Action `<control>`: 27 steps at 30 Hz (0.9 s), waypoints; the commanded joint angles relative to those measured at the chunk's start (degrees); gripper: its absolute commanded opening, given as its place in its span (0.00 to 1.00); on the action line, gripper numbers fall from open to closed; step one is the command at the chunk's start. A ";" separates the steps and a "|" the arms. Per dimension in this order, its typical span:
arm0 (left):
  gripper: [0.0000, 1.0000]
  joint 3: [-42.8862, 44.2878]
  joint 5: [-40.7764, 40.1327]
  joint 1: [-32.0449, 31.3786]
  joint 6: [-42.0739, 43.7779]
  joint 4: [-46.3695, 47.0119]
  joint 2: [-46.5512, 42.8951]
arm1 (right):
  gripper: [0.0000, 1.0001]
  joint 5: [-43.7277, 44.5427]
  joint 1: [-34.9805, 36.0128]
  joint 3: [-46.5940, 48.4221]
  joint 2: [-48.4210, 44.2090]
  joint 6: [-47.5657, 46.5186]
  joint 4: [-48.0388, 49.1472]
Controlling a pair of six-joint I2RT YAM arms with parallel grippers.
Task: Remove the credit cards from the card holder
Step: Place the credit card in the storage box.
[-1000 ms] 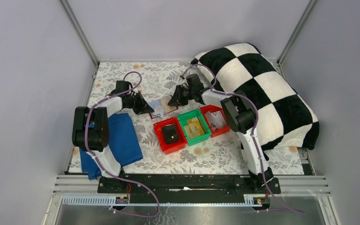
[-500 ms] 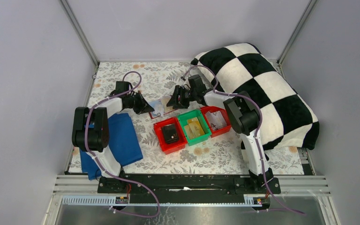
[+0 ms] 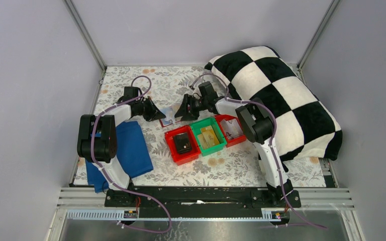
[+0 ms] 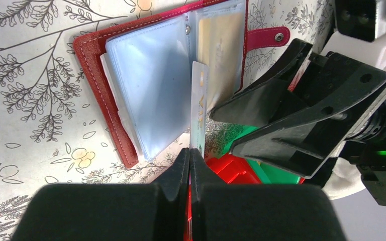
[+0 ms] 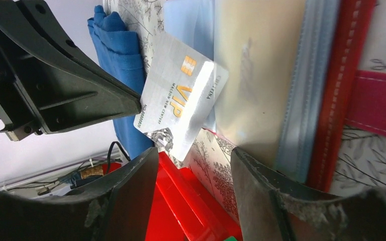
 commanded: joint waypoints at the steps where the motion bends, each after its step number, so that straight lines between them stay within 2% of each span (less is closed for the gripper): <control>1: 0.00 0.59 1.17 0.28 -0.16 2.89 -0.36 | 0.62 -2.63 1.98 2.89 1.98 2.24 1.88; 8: 0.00 0.21 1.86 0.19 -0.43 3.63 0.01 | 0.60 -2.71 2.90 4.10 3.35 4.61 3.38; 14: 0.00 -0.65 1.88 0.19 -0.28 3.86 -0.12 | 0.57 -3.96 3.08 0.77 3.67 12.70 14.07; 19: 0.00 -0.93 1.95 0.27 0.16 3.54 0.18 | 0.54 -4.31 3.03 -1.38 3.25 16.62 19.28; 27: 0.00 -0.85 0.90 0.31 1.15 2.13 -0.17 | 0.45 -3.17 3.03 -3.09 2.34 17.22 20.62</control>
